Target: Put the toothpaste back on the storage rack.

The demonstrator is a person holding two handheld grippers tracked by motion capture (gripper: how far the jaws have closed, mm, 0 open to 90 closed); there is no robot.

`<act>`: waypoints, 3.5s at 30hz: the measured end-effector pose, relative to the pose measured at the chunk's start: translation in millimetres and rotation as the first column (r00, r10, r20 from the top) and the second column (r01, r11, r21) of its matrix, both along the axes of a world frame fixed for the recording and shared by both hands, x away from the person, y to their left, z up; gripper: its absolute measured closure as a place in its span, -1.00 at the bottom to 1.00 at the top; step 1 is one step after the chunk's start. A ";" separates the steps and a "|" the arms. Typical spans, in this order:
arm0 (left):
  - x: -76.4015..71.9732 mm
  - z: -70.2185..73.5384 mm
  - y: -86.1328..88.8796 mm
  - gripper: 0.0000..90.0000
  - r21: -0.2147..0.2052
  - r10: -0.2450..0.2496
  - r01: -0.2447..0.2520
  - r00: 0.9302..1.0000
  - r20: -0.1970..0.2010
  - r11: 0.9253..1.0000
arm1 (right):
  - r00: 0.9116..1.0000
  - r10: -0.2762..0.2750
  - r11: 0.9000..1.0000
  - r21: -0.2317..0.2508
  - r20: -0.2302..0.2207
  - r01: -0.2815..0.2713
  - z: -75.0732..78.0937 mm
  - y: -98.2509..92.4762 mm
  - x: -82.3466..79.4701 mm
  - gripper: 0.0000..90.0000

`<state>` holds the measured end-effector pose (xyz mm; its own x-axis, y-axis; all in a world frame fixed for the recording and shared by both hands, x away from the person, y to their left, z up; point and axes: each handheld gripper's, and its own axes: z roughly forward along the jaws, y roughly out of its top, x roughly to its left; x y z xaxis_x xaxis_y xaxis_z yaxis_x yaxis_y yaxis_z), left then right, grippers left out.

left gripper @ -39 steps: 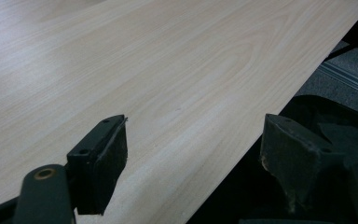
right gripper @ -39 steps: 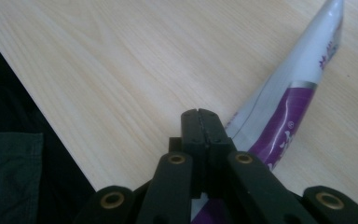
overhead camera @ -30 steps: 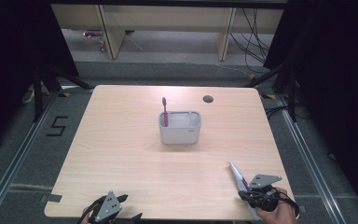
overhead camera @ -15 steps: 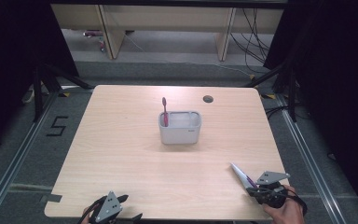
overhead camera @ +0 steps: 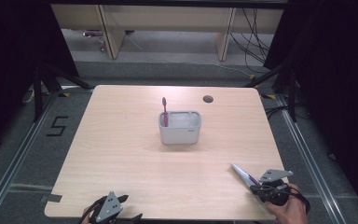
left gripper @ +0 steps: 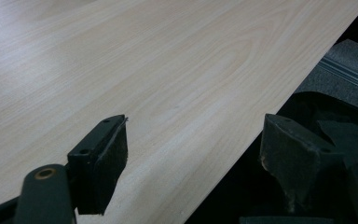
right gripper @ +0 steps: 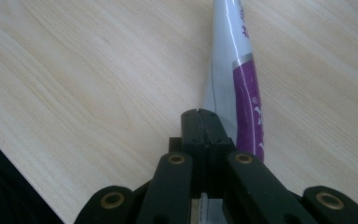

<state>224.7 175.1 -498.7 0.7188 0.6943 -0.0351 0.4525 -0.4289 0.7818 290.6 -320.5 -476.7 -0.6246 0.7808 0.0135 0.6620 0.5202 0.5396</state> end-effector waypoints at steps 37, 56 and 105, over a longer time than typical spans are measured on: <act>4.0 -0.4 -0.1 -0.49 0.012 -0.007 0.007 1.000 -0.007 1.000 | 0.991 -0.003 0.986 -0.167 -0.134 -0.020 14.3 5.2 34.5 0.04; 3.3 -0.3 0.4 -0.49 0.005 -0.011 0.011 1.000 -0.005 1.000 | 0.979 0.024 0.972 -0.225 -0.200 -0.070 6.9 11.2 46.1 0.28; 2.8 -1.0 -0.7 -0.49 -0.016 -0.002 0.002 1.000 -0.001 1.000 | 0.957 0.060 0.966 -0.225 -0.282 -0.127 5.6 23.7 55.8 0.67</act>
<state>227.6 174.3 -499.7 0.7205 0.6919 -0.0472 0.4524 -0.4174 0.7881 346.4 -296.8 -471.1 -0.6934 0.7204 0.0135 0.7079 0.6776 0.1994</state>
